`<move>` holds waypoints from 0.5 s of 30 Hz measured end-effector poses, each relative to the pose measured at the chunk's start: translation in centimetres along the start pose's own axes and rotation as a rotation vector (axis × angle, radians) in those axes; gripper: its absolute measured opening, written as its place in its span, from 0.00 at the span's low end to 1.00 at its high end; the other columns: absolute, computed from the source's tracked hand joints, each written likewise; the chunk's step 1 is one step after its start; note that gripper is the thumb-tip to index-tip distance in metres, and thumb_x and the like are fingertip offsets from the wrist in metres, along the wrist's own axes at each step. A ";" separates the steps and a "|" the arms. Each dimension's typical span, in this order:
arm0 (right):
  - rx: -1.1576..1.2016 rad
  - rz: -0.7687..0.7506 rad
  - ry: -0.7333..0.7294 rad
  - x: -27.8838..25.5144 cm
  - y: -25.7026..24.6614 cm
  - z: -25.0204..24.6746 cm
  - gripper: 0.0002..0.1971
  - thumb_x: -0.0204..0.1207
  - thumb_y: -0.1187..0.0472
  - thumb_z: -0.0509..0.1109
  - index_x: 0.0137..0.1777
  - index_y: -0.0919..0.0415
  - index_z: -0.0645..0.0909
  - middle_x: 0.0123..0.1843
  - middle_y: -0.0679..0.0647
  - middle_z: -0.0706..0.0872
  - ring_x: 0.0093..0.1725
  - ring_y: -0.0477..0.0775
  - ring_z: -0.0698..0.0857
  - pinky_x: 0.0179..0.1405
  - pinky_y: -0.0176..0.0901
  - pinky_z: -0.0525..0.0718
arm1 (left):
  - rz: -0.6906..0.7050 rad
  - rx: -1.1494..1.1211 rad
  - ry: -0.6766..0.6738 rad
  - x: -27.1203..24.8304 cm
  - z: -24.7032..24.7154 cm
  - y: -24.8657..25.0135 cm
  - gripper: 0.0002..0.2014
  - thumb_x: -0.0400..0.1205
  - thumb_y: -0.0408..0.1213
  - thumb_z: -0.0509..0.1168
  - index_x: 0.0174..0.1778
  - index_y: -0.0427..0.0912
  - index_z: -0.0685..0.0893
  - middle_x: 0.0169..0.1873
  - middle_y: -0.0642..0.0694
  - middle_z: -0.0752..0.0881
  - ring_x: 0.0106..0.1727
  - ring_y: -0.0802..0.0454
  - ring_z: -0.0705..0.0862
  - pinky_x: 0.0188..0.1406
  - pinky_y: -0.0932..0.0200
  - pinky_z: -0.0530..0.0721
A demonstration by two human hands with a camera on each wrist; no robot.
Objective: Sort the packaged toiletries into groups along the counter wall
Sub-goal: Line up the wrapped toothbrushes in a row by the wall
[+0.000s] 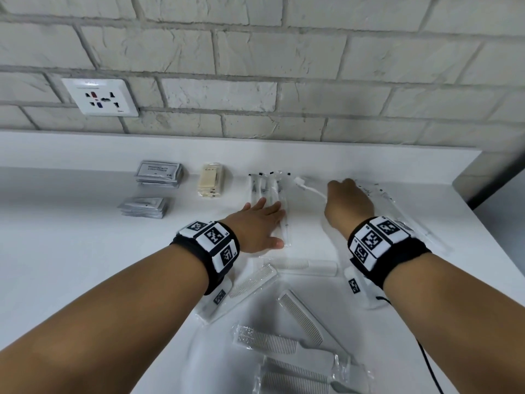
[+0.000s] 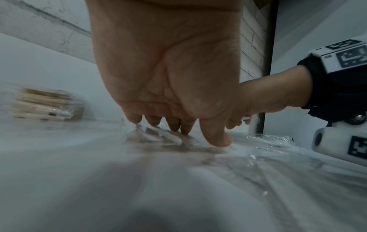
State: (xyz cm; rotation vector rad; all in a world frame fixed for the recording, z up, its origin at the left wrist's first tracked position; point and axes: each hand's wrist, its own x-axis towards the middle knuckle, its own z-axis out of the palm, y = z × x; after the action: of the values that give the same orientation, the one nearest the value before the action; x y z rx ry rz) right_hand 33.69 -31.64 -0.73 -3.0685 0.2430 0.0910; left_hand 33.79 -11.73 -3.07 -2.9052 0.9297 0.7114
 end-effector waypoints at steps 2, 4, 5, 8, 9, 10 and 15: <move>-0.139 -0.186 0.020 -0.7 -0.5 0.4 0.14 0.77 0.63 0.63 0.62 0.59 0.79 0.57 0.60 0.75 0.55 0.63 0.79 0.48 0.51 0.79 | -0.003 -0.003 0.001 0.0 0.1 -0.1 0.39 0.84 0.59 0.54 0.85 0.46 0.44 0.84 0.48 0.40 0.84 0.43 0.38 0.82 0.41 0.45; -0.073 -0.342 -0.098 -1.2 -0.8 1.0 0.13 0.75 0.53 0.69 0.59 0.49 0.83 0.57 0.54 0.75 0.58 0.59 0.77 0.56 0.53 0.79 | -0.002 -0.001 -0.003 0.1 0.1 -0.1 0.39 0.84 0.59 0.53 0.85 0.46 0.44 0.84 0.48 0.40 0.84 0.43 0.38 0.82 0.40 0.46; 0.015 -0.344 -0.152 -1.4 -0.8 0.9 0.12 0.74 0.49 0.70 0.57 0.45 0.84 0.56 0.52 0.75 0.59 0.58 0.77 0.57 0.53 0.79 | -0.002 -0.002 -0.003 0.2 0.1 -0.1 0.39 0.84 0.60 0.53 0.85 0.46 0.44 0.84 0.48 0.40 0.84 0.43 0.38 0.82 0.40 0.46; 0.168 -0.280 -0.072 -0.7 0.1 0.4 0.14 0.80 0.54 0.64 0.63 0.46 0.83 0.60 0.53 0.78 0.63 0.60 0.78 0.62 0.50 0.78 | 0.002 -0.004 0.004 0.2 0.0 -0.1 0.39 0.84 0.59 0.53 0.85 0.46 0.44 0.85 0.48 0.41 0.84 0.43 0.38 0.82 0.40 0.45; 0.156 -0.268 -0.091 -0.5 0.4 0.3 0.16 0.82 0.58 0.61 0.67 0.51 0.81 0.64 0.55 0.79 0.66 0.61 0.78 0.64 0.50 0.77 | 0.002 -0.004 0.006 0.1 0.0 -0.1 0.39 0.84 0.59 0.53 0.85 0.46 0.44 0.85 0.48 0.41 0.84 0.43 0.38 0.82 0.40 0.45; 0.127 -0.259 -0.150 -0.4 0.6 0.3 0.17 0.82 0.63 0.59 0.68 0.55 0.79 0.65 0.57 0.80 0.68 0.62 0.77 0.64 0.49 0.76 | 0.002 -0.005 0.006 0.0 0.0 -0.1 0.39 0.84 0.59 0.53 0.85 0.46 0.44 0.85 0.48 0.41 0.84 0.43 0.38 0.82 0.40 0.45; 0.137 -0.254 -0.348 -1.4 -0.7 0.6 0.24 0.84 0.64 0.55 0.80 0.56 0.66 0.77 0.58 0.74 0.74 0.61 0.74 0.68 0.46 0.74 | 0.009 -0.015 0.013 -0.3 -0.3 0.0 0.38 0.85 0.57 0.54 0.85 0.45 0.45 0.85 0.47 0.41 0.84 0.42 0.39 0.82 0.40 0.46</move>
State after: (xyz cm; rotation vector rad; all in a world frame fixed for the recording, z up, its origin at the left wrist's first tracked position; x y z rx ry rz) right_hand 32.40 -30.72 -1.16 -2.8525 -0.1521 0.5608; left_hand 33.69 -11.65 -2.67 -2.9239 0.9436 0.7041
